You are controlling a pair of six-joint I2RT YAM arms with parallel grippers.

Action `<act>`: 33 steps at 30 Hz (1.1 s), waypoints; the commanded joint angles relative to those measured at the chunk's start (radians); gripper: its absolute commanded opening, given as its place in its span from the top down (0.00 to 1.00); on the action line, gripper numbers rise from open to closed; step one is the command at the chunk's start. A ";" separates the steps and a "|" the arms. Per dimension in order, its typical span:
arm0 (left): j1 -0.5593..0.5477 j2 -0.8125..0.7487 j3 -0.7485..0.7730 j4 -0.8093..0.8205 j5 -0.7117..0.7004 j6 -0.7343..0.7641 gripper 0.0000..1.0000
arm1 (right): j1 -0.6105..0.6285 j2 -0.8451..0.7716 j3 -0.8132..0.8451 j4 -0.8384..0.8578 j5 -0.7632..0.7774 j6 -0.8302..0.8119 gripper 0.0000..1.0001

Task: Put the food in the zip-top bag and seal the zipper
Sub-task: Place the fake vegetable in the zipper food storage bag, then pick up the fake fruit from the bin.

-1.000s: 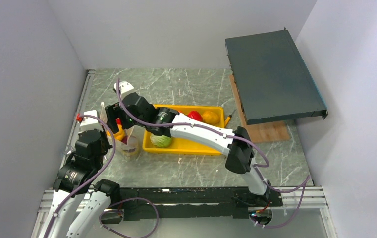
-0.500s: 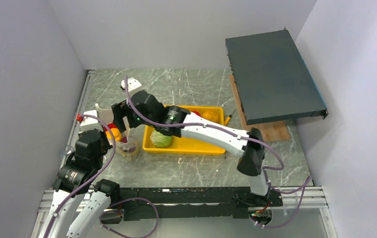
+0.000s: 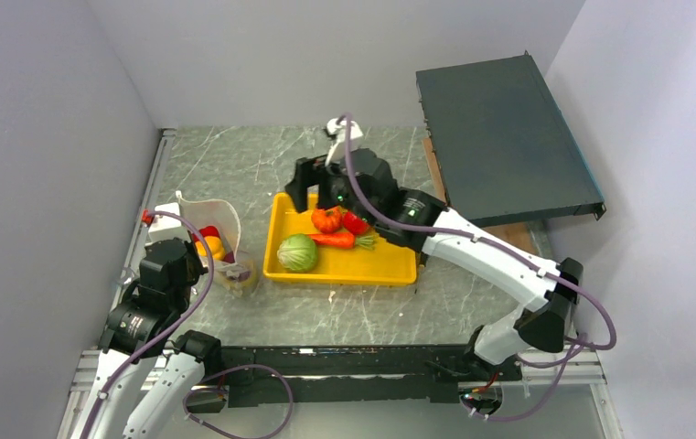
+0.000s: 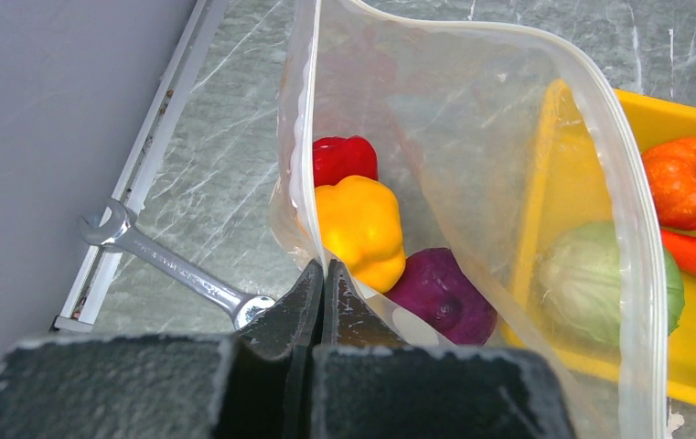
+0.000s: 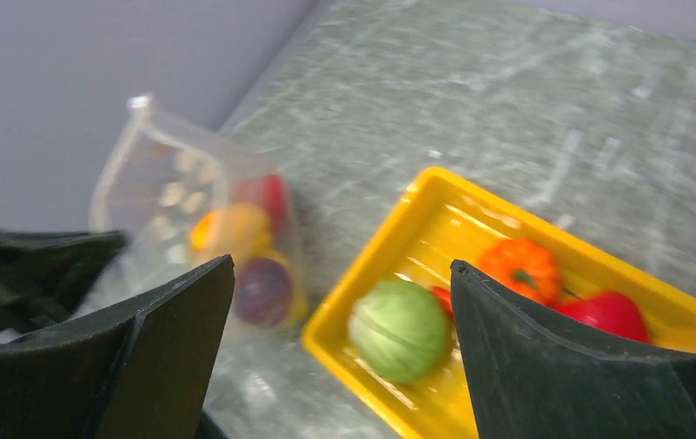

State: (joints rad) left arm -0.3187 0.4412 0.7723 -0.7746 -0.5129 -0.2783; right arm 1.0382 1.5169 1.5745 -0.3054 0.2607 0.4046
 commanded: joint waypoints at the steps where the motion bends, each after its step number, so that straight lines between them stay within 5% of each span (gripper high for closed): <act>1: -0.001 0.003 -0.004 0.035 0.002 0.002 1.00 | -0.114 -0.064 -0.145 0.030 0.031 0.031 0.11; 9: -0.001 0.009 -0.005 0.039 0.008 0.006 1.00 | -0.186 0.000 -0.228 -0.035 0.089 -0.002 0.11; 21: -0.002 0.005 -0.004 0.025 -0.004 -0.004 1.00 | -0.185 0.323 -0.001 -0.300 0.288 -0.078 0.15; 33: -0.003 0.026 -0.003 0.029 -0.002 -0.001 1.00 | -0.186 0.413 -0.061 -0.267 0.376 -0.206 0.13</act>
State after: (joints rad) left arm -0.3187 0.4480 0.7719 -0.7715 -0.5125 -0.2779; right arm 0.8497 1.9259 1.5253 -0.6041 0.6094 0.2695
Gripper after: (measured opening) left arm 0.012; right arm 0.858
